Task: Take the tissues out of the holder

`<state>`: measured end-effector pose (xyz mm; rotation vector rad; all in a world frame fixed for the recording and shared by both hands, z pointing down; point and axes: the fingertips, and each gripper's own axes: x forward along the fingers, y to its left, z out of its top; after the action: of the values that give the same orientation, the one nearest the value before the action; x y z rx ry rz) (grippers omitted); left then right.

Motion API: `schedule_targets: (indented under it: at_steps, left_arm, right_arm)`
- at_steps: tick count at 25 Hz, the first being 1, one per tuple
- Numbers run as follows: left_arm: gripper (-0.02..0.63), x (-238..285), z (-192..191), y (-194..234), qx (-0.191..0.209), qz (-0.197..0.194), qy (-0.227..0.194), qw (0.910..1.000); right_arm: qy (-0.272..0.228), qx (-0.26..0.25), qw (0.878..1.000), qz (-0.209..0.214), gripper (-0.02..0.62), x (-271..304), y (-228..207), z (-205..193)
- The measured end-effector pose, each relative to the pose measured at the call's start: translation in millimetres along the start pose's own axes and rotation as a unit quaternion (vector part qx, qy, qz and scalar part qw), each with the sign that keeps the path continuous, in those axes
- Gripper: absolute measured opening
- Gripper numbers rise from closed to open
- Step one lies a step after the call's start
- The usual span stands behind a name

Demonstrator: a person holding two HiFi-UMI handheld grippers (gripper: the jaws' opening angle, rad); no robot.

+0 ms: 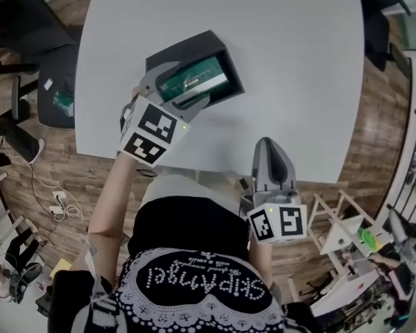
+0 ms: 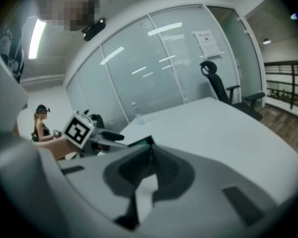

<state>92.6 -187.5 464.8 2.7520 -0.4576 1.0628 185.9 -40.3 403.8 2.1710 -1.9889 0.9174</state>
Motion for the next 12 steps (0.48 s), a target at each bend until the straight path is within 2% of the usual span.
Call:
schedule_targets:
  at_steps: [12]
  left_arm:
    - [0.348, 35, -26, -5, -0.009, -0.014, 0.059, 0.9981]
  right_arm:
    - [0.02, 0.015, 1.0, -0.005, 0.037, 5, -3, -18]
